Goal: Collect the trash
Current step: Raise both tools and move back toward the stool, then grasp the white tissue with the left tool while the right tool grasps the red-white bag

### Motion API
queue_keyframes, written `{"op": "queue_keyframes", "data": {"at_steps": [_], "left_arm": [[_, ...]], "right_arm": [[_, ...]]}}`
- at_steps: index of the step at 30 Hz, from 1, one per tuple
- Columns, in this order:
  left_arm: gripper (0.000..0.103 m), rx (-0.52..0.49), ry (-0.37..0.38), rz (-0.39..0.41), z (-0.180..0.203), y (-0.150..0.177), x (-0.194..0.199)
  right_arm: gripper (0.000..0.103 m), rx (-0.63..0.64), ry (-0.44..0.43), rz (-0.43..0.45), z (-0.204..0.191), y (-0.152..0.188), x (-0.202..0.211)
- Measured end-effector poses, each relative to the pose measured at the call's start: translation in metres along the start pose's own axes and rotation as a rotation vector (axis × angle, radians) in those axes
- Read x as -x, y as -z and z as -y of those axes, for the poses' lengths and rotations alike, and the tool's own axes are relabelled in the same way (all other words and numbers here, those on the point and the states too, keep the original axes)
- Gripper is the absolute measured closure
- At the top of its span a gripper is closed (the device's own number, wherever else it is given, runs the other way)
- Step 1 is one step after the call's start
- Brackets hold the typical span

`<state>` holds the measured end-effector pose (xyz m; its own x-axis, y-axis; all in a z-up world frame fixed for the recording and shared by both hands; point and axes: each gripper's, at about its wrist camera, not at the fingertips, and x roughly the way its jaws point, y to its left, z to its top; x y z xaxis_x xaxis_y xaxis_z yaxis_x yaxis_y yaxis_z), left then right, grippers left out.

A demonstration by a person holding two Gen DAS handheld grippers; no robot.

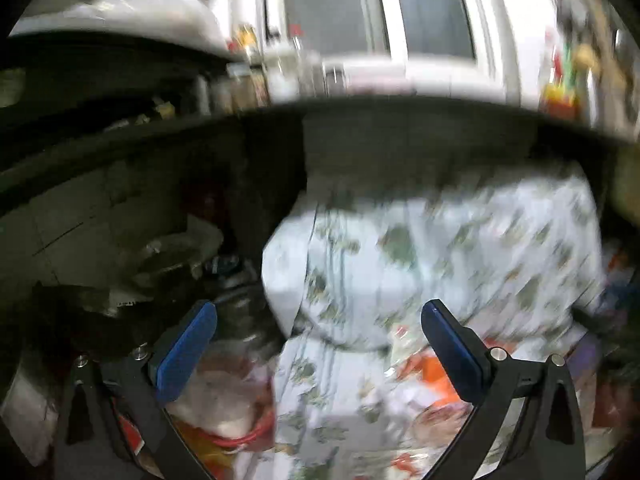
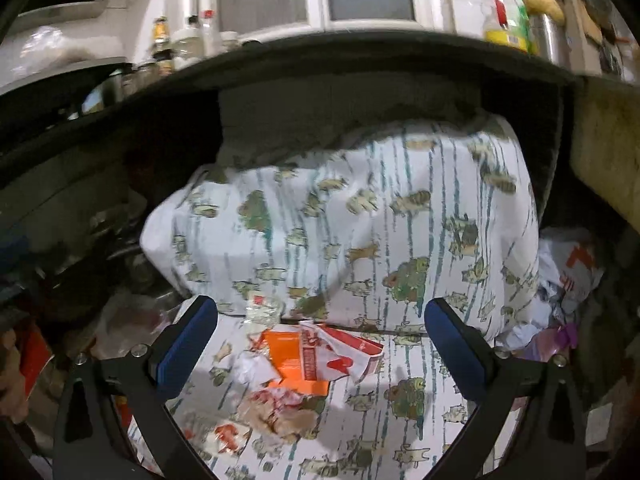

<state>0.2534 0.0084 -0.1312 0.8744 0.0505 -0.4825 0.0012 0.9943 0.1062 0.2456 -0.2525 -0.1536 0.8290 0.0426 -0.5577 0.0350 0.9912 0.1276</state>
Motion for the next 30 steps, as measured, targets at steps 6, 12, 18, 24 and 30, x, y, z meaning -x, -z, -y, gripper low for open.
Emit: {"op": "queue_keyframes", "data": {"at_steps": [6, 12, 18, 24, 30], "left_arm": [[0.0, 0.141, 0.104, -0.231, -0.012, 0.01, -0.082], [0.0, 0.032, 0.042, -0.255, 0.011, 0.016, -0.118], [0.0, -0.019, 0.069, -0.277, 0.033, 0.024, -0.148], [0.0, -0.028, 0.063, -0.321, 0.045, 0.035, -0.167], [0.0, -0.005, 0.131, -0.365, 0.051, 0.043, -0.184]], "right_arm": [[0.0, -0.062, -0.008, -0.169, 0.027, 0.018, -0.069], [0.0, -0.082, -0.088, -0.332, 0.039, 0.019, -0.146], [0.0, 0.056, -0.037, -0.502, 0.03, 0.047, -0.211], [0.004, 0.128, -0.019, -0.628, 0.032, 0.082, -0.249], [0.052, 0.17, -0.026, -0.687, 0.026, 0.097, -0.261]]}}
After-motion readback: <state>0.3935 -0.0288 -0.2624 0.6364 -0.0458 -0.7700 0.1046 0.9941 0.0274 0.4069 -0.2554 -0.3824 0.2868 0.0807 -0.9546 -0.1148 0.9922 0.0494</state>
